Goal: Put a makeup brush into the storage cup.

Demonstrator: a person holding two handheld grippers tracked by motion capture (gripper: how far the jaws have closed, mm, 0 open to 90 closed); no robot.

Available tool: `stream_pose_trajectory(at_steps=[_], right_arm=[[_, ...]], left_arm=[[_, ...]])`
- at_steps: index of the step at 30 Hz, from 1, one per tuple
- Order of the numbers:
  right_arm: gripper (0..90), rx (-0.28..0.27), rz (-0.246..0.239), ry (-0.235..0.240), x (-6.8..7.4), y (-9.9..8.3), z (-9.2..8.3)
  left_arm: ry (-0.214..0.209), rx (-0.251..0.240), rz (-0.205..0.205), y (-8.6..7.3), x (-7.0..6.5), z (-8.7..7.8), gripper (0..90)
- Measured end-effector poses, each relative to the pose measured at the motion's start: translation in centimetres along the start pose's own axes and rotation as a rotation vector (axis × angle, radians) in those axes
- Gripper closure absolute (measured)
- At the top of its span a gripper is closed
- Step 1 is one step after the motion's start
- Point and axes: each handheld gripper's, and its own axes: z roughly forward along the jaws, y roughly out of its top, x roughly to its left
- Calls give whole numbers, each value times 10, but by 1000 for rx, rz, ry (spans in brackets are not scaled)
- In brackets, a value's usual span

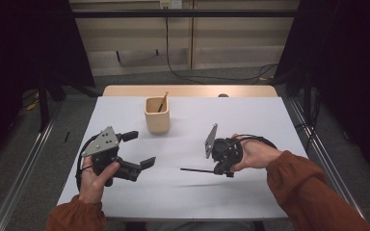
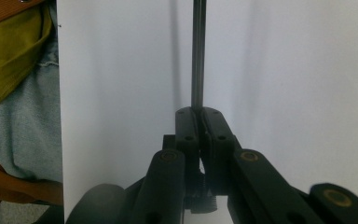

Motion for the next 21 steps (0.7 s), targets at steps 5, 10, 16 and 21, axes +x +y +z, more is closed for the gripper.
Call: stream_pose_trajectory(at_steps=[5, 10, 16, 21], right_arm=[[859, -2, 0, 1, 0, 0, -1], [860, 5, -1, 2, 1, 1, -1], [860, 13, 0, 10, 2, 1, 0], [860, 17, -6, 12, 1, 2, 1]], left_arm=[[-38, 35, 17, 10, -1, 14, 16], [-88, 104, 70, 16, -5, 32, 20], [-124, 165, 107, 23, -7, 49, 20], [-152, 235, 148, 27, -9, 59, 20]])
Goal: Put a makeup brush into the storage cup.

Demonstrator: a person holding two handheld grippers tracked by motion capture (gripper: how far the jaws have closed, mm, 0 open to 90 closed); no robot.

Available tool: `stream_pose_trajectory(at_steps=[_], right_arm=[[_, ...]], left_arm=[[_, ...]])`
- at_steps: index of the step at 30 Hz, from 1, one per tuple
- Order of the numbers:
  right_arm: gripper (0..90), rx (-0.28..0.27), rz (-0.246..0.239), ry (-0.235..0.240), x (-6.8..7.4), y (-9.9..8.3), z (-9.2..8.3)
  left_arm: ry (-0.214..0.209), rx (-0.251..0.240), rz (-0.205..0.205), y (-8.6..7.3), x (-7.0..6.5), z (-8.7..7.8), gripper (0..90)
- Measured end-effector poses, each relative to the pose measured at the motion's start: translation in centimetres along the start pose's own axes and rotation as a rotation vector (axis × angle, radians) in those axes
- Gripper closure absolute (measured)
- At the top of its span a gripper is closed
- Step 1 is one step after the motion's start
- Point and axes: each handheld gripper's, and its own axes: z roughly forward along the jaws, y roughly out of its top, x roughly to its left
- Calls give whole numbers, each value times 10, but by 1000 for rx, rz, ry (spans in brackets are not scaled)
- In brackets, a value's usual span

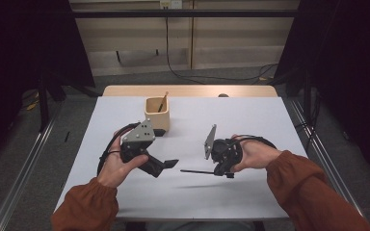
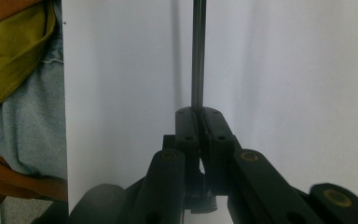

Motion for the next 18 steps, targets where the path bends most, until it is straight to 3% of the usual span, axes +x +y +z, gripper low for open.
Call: stream_pose_trajectory(at_steps=[14, 18], right_arm=[[859, 26, -17, 14, 2, 4, 3], [859, 36, -18, 19, 2, 5, 4]], left_arm=[[-103, 245, 73, 10, 0, 26, 28], [-111, 319, 82, 9, -1, 36, 35]])
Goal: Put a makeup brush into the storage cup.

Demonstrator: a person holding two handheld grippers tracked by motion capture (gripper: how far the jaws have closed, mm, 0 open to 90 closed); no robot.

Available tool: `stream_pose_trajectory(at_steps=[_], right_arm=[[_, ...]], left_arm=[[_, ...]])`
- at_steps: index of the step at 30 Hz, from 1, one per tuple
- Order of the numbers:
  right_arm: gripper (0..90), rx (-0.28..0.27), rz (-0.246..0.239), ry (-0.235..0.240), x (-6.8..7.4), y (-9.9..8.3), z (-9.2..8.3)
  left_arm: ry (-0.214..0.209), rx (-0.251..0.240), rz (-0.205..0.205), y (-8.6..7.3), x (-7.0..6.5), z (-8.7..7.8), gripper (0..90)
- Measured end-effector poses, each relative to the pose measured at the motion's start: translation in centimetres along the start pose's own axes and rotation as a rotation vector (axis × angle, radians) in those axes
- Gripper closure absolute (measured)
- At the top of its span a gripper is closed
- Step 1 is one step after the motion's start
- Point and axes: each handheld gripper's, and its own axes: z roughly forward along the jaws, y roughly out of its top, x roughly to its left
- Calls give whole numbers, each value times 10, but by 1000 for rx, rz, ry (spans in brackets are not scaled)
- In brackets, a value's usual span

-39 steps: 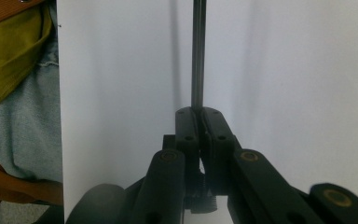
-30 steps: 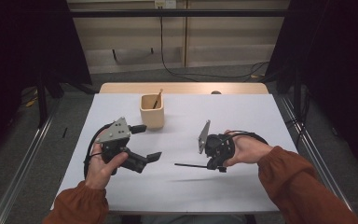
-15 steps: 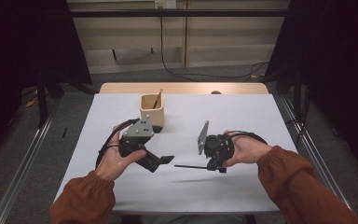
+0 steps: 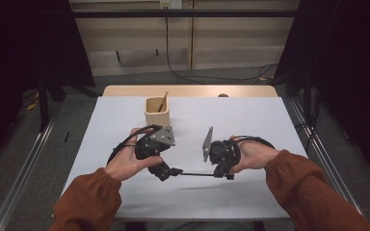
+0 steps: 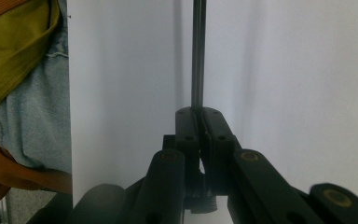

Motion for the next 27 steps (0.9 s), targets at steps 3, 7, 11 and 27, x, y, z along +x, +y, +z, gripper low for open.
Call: stream_pose_trajectory(at_steps=[3, 7, 11, 27], right_arm=[[859, 16, -5, 5, 0, 2, 1], [860, 28, -17, 8, 0, 5, 1], [859, 37, -16, 8, 0, 7, 0], [860, 54, -18, 11, -2, 8, 0]], left_arm=[[-24, 66, 17, 1, 0, 6, 38], [-40, 126, 27, 3, -1, 10, 42], [-59, 182, 38, 5, -2, 15, 47], [-161, 327, 80, 10, -3, 38, 101]])
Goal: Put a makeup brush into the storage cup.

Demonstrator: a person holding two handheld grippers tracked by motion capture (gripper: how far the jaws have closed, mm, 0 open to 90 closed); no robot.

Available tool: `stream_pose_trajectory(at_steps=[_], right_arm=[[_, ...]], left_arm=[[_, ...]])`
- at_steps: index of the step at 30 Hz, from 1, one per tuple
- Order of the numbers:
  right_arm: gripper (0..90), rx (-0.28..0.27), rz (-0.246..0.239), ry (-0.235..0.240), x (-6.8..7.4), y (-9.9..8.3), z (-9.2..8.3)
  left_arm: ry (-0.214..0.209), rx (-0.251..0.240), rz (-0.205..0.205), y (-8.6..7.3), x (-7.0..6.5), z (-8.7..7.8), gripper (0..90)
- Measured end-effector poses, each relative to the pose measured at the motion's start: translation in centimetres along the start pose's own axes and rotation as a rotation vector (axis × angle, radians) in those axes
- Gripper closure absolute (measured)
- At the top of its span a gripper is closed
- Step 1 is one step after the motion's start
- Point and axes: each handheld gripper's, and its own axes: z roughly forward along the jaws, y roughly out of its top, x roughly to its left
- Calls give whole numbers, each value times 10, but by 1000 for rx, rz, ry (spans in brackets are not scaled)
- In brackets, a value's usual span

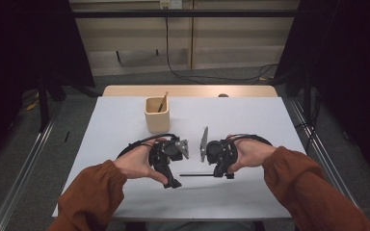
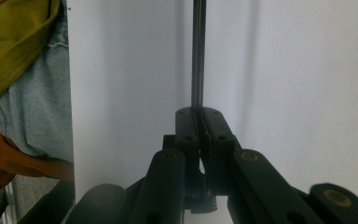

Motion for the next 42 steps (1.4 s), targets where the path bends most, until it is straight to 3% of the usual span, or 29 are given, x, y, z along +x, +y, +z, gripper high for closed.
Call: stream_pose_trajectory(at_steps=[2, 5, 9, 14, 16, 17, 21, 28, 38, 42], right_arm=[[859, 3, 0, 3, 1, 0, 0], [860, -1, -7, 7, 1, 1, -1], [860, -1, -12, 11, 2, 2, -1], [860, -6, -11, 7, 2, 4, -1], [860, -6, -19, 12, 2, 4, -1], [860, -9, -22, 10, 2, 4, -1], [860, -15, -30, 4, 2, 5, -2], [860, -29, -38, 5, 2, 6, -3], [860, -44, -41, -2, 2, 7, -4], [860, -48, -33, -3, 2, 6, -5]], left_arm=[[2, 11, 17, 0, 0, 1, 120], [-9, 26, -23, 1, 1, 3, 203], [4, 21, -25, 1, 2, 3, 341], [-21, 28, -40, 0, 8, 6, 494], [-35, 13, -67, 0, 8, 7, 530], [-51, 22, -48, -1, 11, 7, 553], [-77, 9, -49, -1, 13, 10, 638], [-109, 8, -34, 3, 12, 15, 690], [-108, -26, -52, 4, 11, 17, 779], [-113, -33, -42, 3, 11, 18, 798]])
